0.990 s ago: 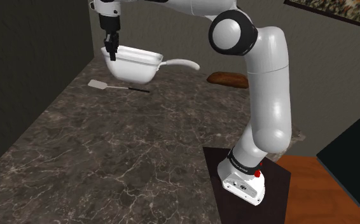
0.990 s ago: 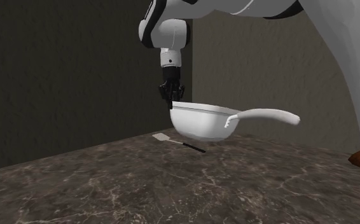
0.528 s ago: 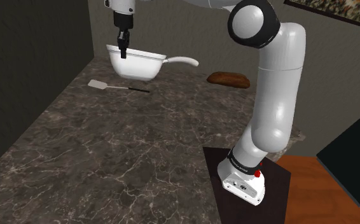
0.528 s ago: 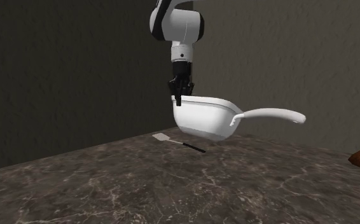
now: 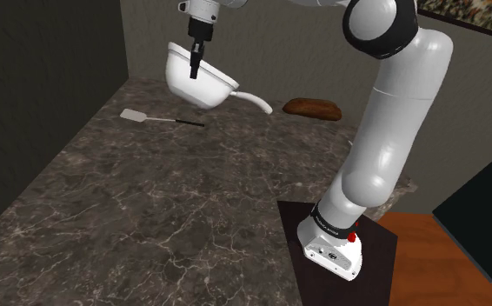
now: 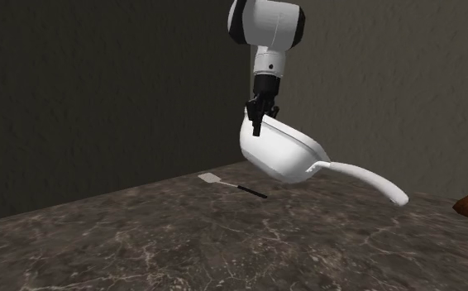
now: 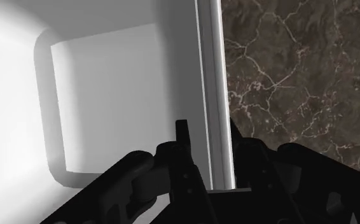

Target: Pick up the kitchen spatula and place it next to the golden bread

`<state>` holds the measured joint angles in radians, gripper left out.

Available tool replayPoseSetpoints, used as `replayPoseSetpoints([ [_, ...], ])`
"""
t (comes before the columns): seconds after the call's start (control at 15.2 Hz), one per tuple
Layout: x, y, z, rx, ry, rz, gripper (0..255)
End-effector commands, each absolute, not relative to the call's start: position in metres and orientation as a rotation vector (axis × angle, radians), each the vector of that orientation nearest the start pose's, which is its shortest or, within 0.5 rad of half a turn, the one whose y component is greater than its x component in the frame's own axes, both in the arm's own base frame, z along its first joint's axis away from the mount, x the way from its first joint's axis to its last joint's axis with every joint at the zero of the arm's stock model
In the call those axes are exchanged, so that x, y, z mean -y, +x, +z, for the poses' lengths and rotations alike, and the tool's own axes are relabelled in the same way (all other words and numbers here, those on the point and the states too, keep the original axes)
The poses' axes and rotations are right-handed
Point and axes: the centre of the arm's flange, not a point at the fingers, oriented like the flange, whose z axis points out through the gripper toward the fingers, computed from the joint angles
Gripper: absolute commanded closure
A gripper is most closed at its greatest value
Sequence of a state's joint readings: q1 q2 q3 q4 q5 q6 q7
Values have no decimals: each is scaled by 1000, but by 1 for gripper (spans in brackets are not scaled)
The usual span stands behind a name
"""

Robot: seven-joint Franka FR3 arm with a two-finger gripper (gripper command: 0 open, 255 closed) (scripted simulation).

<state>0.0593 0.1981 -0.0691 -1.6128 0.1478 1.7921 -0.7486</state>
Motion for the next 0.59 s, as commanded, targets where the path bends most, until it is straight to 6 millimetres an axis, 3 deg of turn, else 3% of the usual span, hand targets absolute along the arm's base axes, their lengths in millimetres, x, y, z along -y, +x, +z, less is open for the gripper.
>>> replayPoseSetpoints([
  [0.0, 37, 620, 496, 1123, -2952, 91, 255],
  [0.26, 86, 600, 496, 1123, -2952, 91, 255],
  [0.33, 42, 613, 507, 966, -2760, -114, 255],
  [0.4, 42, 613, 507, 966, -2760, -114, 0],
  [0.53, 17, 622, 492, 987, -2789, -86, 0],
])
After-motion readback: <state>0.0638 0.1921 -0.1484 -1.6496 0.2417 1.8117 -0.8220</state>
